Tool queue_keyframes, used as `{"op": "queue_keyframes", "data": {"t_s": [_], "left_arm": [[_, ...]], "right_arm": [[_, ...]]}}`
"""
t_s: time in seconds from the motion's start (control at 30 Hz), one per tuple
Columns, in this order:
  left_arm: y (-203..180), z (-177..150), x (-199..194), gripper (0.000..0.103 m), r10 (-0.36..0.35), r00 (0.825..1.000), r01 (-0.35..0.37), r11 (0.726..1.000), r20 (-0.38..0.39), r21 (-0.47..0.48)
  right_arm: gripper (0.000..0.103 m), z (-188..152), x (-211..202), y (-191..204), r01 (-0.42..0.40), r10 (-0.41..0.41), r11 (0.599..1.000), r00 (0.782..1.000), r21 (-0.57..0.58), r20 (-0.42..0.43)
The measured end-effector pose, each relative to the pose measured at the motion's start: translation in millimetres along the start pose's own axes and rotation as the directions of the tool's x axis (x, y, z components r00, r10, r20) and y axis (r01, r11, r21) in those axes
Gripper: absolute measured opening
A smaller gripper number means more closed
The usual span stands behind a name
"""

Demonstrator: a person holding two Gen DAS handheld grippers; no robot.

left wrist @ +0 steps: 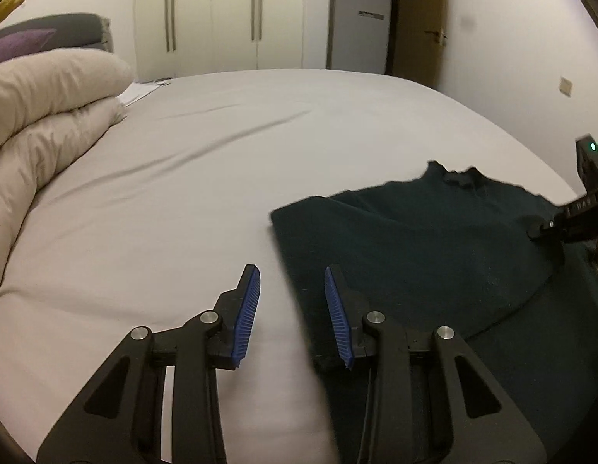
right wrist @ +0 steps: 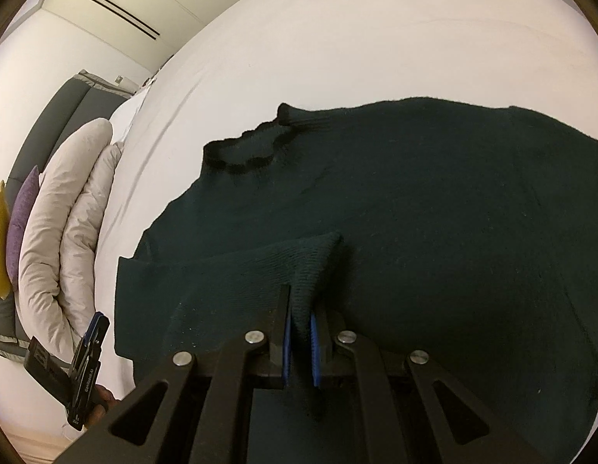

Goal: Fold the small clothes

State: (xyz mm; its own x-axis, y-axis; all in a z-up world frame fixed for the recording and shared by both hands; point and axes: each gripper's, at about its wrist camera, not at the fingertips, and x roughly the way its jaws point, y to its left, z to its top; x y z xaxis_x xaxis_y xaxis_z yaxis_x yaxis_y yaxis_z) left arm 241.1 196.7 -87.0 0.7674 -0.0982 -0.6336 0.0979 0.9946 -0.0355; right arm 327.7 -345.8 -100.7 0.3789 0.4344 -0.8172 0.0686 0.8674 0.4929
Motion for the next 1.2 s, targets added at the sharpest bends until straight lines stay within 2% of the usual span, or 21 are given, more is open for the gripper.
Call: {"op": "queue_keyframes", "data": {"t_s": [0.17,0.27,0.3,0.4,0.53,0.67,0.73,0.77,0.83,0.87,0.97,1.0,1.07,1.13,1.17,1.2], "left_arm": [[-17,1,5,0.033,-0.012,1.000,0.012,0.999,0.004,0.038],[-22,-1,13,0.033,0.009,1.000,-0.008,0.998,-0.021,0.063],[-25,-4,22,0.033,0.031,0.998,-0.026,0.996,-0.063,0.087],[-27,-13,32,0.033,0.057,0.993,-0.047,0.995,-0.107,0.093],[-32,-19,39,0.033,0.103,0.987,-0.083,0.985,-0.126,0.151],[-33,-23,42,0.033,0.114,0.985,-0.092,0.982,-0.128,0.163],[-30,-24,44,0.033,0.105,0.986,-0.085,0.985,-0.129,0.150],[-30,-24,44,0.034,0.107,0.986,-0.087,0.985,-0.130,0.149],[-32,-24,44,0.034,0.117,0.985,-0.097,0.983,-0.127,0.158],[-33,-25,45,0.034,0.127,0.984,-0.106,0.980,-0.122,0.167],[-37,-26,44,0.034,0.142,0.983,-0.120,0.976,-0.115,0.182],[-38,-26,44,0.034,0.145,0.983,-0.122,0.975,-0.114,0.184],[-38,-27,44,0.034,0.146,0.983,-0.123,0.975,-0.113,0.184],[-40,-27,45,0.034,0.147,0.983,-0.125,0.975,-0.113,0.184],[-41,-28,46,0.034,0.149,0.982,-0.127,0.975,-0.114,0.185],[-41,-28,46,0.034,0.151,0.982,-0.128,0.974,-0.113,0.186]], "right_arm": [[0.008,1,-3,-6,-0.011,0.011,1.000,1.000,0.019,0.009],[0.008,0,-3,-8,-0.009,0.009,1.000,1.000,0.025,0.009],[0.008,0,-2,-10,-0.011,0.010,0.999,1.000,0.031,0.007],[0.008,0,-1,-12,-0.013,0.013,0.999,1.000,0.043,0.007],[0.007,-2,0,-17,-0.023,0.023,0.998,1.000,0.059,0.007],[0.008,-4,-4,-28,-0.060,0.058,0.990,0.998,0.125,0.019],[0.010,-7,-14,-31,-0.017,0.011,0.987,0.999,0.158,0.042],[0.015,-10,-24,-28,0.043,-0.054,0.986,0.996,0.160,0.068],[0.018,-16,-43,-15,0.155,-0.174,0.979,0.975,0.135,0.142],[0.018,-19,-51,-6,0.163,-0.181,0.981,0.967,0.109,0.178],[0.018,-25,-54,28,0.004,-0.007,1.000,0.982,0.018,0.191],[0.018,-27,-48,41,-0.054,0.056,0.998,0.984,-0.020,0.169],[0.026,-31,-26,61,-0.142,0.148,0.987,0.985,-0.074,0.093],[0.034,-35,-3,62,-0.159,0.162,0.985,0.986,-0.070,0.045],[0.036,-36,11,52,-0.132,0.132,0.991,0.991,-0.031,0.024],[0.031,-37,18,40,-0.109,0.109,0.994,0.994,0.008,0.017]]}}
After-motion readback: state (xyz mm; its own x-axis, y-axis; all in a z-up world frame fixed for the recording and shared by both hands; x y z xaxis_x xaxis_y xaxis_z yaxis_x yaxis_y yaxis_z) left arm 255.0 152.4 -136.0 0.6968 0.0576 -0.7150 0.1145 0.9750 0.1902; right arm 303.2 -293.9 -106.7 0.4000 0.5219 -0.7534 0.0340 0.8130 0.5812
